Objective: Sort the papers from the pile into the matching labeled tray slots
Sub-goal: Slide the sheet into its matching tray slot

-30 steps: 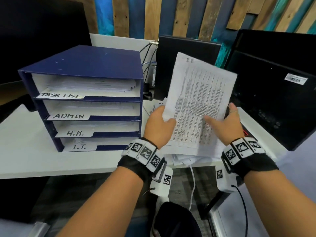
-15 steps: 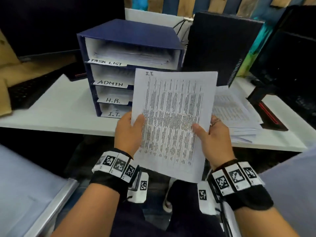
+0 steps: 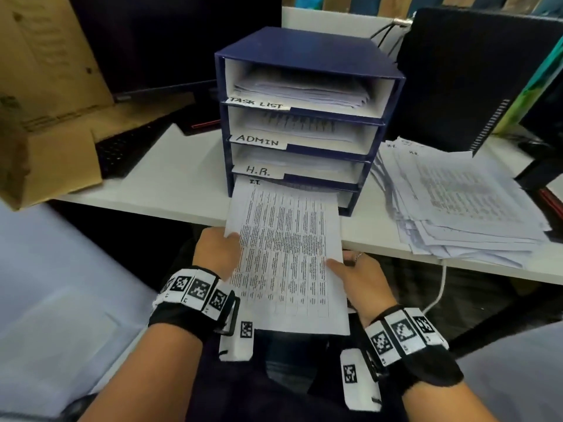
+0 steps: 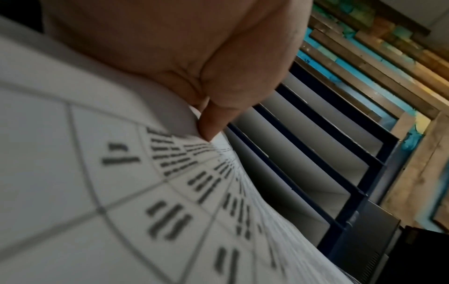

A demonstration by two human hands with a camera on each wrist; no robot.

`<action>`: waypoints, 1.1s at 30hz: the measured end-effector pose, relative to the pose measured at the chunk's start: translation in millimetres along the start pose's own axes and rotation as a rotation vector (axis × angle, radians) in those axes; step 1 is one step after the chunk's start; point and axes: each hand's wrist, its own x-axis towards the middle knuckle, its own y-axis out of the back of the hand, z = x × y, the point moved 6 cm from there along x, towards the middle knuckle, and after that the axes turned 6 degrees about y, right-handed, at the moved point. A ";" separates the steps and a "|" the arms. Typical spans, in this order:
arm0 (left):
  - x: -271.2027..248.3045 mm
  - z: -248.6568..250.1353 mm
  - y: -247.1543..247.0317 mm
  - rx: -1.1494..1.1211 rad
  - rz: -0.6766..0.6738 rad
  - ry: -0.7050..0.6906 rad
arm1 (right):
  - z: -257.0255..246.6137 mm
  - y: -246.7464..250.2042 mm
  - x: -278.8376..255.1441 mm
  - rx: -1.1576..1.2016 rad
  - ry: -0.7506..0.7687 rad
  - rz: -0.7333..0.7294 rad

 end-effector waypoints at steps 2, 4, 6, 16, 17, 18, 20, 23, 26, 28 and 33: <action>5.6 14.1 3.6 0.045 0.005 -0.028 | 1.7 -1.0 -0.6 -0.003 -0.012 -0.032; 10.3 31.3 4.1 0.058 0.005 -0.063 | -0.4 -1.9 -2.0 -0.020 0.006 -0.041; 17.2 43.2 4.0 0.053 0.010 -0.089 | -8.1 -1.6 0.9 -0.002 0.046 0.002; 32.1 27.4 -2.8 -0.343 -0.124 0.141 | -63.2 -3.4 83.1 -0.002 0.002 0.215; 36.8 27.0 -4.0 -0.380 -0.078 0.144 | -63.2 -2.1 84.7 0.003 -0.019 0.226; 41.5 27.1 -5.1 -0.420 -0.035 0.153 | -61.2 -0.5 84.5 0.001 -0.027 0.239; 52.0 31.7 -8.5 -0.481 0.033 0.159 | -55.5 1.9 82.6 0.015 -0.010 0.258; 62.5 44.0 -20.0 -0.556 0.048 0.165 | -46.3 1.7 79.9 0.036 0.012 0.278; 70.5 62.3 -31.4 -0.633 -0.007 0.179 | -48.9 -1.6 79.8 -0.021 0.083 0.245; 72.5 74.6 -34.8 -0.705 -0.079 0.154 | -51.8 -5.2 80.3 -0.099 0.118 0.195; 70.5 68.6 -31.8 -0.486 0.098 0.024 | -63.4 -3.5 81.0 -0.360 0.194 0.145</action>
